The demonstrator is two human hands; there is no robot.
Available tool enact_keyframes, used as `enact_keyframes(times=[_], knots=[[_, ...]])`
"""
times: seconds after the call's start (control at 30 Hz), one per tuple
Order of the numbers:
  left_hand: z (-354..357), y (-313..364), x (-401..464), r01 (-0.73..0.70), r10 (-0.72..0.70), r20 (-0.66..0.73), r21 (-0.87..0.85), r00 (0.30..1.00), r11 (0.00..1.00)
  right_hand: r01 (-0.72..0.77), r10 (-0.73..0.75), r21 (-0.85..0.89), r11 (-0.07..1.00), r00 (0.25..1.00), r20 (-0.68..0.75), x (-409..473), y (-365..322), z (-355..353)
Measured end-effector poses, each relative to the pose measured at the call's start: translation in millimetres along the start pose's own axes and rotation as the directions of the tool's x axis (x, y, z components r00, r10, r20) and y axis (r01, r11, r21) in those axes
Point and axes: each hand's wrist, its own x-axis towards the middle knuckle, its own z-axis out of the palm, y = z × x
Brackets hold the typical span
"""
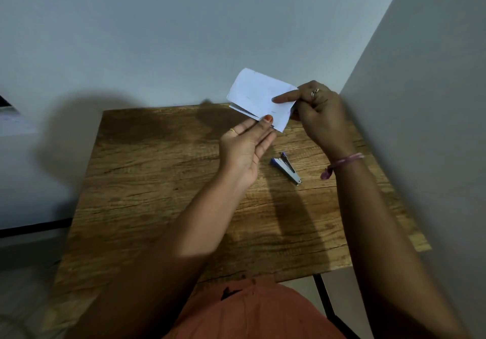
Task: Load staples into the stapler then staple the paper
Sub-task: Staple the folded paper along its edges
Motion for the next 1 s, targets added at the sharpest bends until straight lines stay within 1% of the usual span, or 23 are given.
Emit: enact_keyframes(times=[0.13,0.23,0.37,0.43,0.5,0.57,0.67,0.7,0.83,1.0], knots=[[1.4,-0.5,0.1,-0.019,0.018,-0.041,-0.017,0.999,1.000,0.131,-0.131,-0.086,0.988,0.991,0.005,-5.7,2.5,0.5],[0.1,2.2,1.3,-0.062,0.062,-0.037,0.010,0.997,0.998,0.159,-0.151,-0.081,0.984,0.984,0.097,-9.0,8.4,-6.6],[-1.6,7.0,2.7,-0.132,0.130,0.025,0.155,0.991,0.979,0.036,-0.061,0.111,0.993,0.972,0.226,-9.3,13.1,-21.3],[-2.8,10.3,3.9,-0.166,0.157,0.057,0.227,0.986,0.960,-0.104,0.040,0.273,0.956,0.972,0.231,-10.0,15.8,-24.1],[-4.4,13.8,5.0,-0.194,0.178,0.079,0.301,0.981,0.934,-0.259,0.186,0.392,0.883,0.959,0.215,-9.5,21.2,-24.5],[-5.8,17.1,5.4,-0.207,0.186,0.092,0.374,0.978,0.904,-0.346,0.271,0.404,0.847,0.934,0.232,-7.1,27.2,-26.8],[-7.1,21.6,6.3,-0.207,0.173,0.115,0.455,0.978,0.866,-0.425,0.299,0.370,0.826,0.887,0.352,-5.0,31.2,-29.1],[-7.0,23.9,7.0,-0.204,0.163,0.126,0.475,0.978,0.856,-0.451,0.314,0.373,0.811,0.873,0.372,-4.4,31.7,-29.0],[-5.7,35.7,13.5,-0.206,0.123,0.183,0.554,0.975,0.806,-0.511,0.383,0.387,0.767,0.850,0.362,-2.0,29.5,-25.0],[-5.4,54.1,24.8,-0.163,0.074,0.162,0.647,0.984,0.745,-0.578,0.455,0.399,0.712,0.812,0.365,-4.0,26.8,-16.5]])
